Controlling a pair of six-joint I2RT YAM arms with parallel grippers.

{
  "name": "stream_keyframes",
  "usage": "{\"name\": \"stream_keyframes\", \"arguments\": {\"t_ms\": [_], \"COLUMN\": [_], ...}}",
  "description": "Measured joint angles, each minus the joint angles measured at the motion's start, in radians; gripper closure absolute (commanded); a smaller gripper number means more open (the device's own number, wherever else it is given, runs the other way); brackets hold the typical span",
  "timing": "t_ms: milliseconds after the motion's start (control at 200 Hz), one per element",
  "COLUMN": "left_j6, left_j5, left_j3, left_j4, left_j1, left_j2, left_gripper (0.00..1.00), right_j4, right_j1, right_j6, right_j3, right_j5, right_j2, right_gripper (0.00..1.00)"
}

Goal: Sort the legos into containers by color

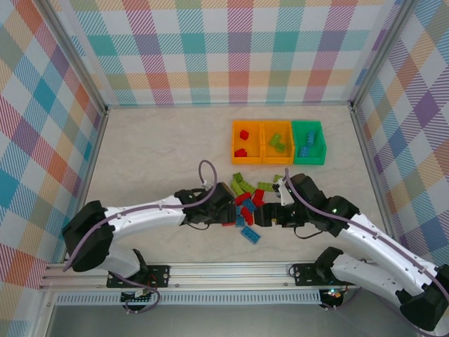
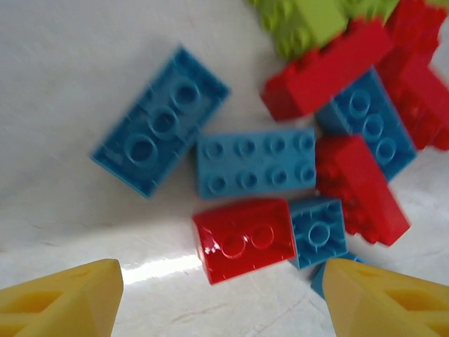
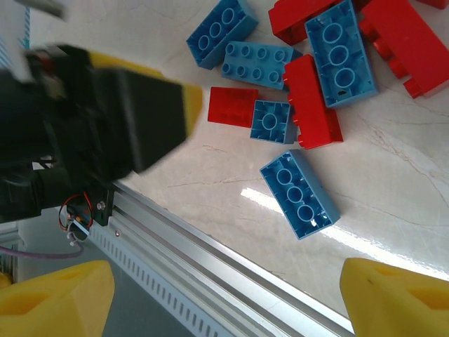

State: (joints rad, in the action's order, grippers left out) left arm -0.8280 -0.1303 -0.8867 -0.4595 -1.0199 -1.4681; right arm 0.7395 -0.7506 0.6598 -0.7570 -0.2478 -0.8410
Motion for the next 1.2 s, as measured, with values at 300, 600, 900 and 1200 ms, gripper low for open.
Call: {"name": "stream_keyframes", "arguments": {"t_ms": [300, 600, 900, 1200], "left_j6": [-0.031, -0.055, -0.074, -0.053], "left_j5": [0.037, 0.002, -0.039, -0.036], "left_j3": [0.016, 0.054, 0.143, 0.150], "left_j4": [0.105, 0.108, 0.127, 0.122], "left_j1": [-0.007, -0.006, -0.002, 0.004], "left_j2": [-0.107, -0.128, -0.054, -0.019], "left_gripper": [0.32, 0.46, 0.65, 0.88], "right_j4": [0.003, 0.003, 0.002, -0.001], "right_j1": [0.000, 0.000, 0.000, 0.000], "right_j6": [0.008, 0.014, 0.014, 0.018], "right_j3": [0.003, 0.010, 0.010, 0.010], "right_j5": [0.007, 0.019, 0.019, 0.019], "right_j2": [-0.035, -0.036, -0.063, -0.063], "right_gripper": [0.14, 0.12, 0.10, 0.07]}}
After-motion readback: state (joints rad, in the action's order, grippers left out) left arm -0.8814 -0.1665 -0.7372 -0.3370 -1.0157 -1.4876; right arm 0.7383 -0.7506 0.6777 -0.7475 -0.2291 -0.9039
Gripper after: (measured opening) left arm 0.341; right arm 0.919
